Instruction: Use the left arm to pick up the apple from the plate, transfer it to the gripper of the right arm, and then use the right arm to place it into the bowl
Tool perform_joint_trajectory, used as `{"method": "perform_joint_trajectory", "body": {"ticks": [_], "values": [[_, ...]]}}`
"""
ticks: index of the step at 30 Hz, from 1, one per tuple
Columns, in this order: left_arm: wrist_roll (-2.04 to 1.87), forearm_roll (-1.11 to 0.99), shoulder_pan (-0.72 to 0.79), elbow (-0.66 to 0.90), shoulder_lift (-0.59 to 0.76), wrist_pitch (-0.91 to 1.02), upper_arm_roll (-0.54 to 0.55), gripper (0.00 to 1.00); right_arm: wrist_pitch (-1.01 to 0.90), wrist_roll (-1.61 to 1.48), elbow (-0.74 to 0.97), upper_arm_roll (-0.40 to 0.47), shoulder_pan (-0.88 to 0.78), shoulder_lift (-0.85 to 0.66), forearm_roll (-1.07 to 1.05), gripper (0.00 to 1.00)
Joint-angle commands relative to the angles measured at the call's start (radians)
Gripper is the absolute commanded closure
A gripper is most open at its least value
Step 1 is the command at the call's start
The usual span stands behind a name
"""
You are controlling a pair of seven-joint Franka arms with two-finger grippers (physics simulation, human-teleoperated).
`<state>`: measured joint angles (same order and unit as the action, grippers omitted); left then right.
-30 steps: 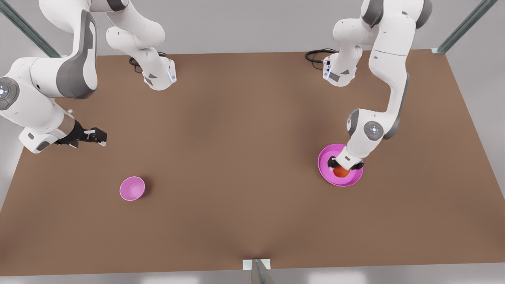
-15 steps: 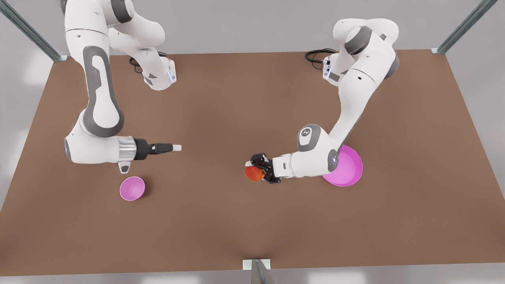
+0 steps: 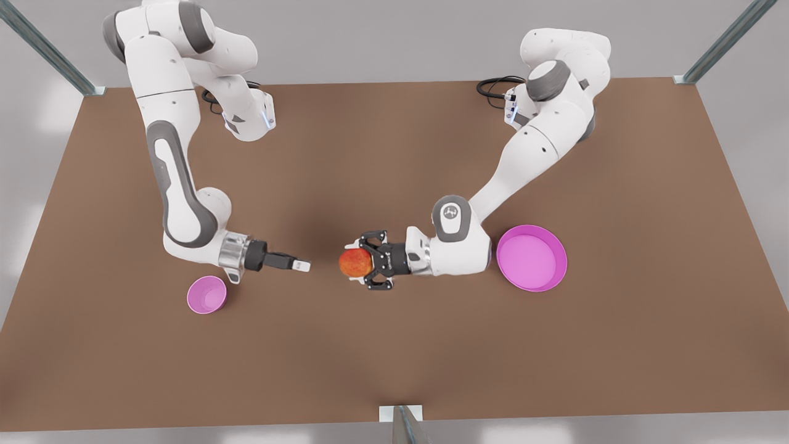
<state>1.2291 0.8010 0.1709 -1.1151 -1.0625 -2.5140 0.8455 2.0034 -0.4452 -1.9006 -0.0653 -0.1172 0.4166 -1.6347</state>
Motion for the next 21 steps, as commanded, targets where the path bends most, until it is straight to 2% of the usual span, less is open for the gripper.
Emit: {"method": "perform_joint_trajectory", "body": {"ticks": [1, 3, 10, 21], "values": [[0.805, 0.027, 0.013, 0.015, -0.013, -0.074, 0.006, 0.22, -0.037, -0.515, 0.028, -0.001, -0.001, 0.024, -0.077, 0.0], [0.806, 0.04, 0.016, 0.017, -0.014, -0.075, 0.006, 0.22, -0.103, -0.507, 0.081, -0.001, 0.002, 0.057, -0.068, 0.0], [0.806, 0.047, 0.024, 0.017, -0.021, -0.086, 0.006, 0.2, -0.103, -0.501, 0.089, -0.004, -0.05, 0.059, -0.005, 0.0], [0.806, 0.072, 0.038, 0.017, -0.033, -0.105, 0.004, 0.22, -0.089, -0.494, 0.118, -0.018, -0.068, 0.082, -0.016, 0.0]]}}
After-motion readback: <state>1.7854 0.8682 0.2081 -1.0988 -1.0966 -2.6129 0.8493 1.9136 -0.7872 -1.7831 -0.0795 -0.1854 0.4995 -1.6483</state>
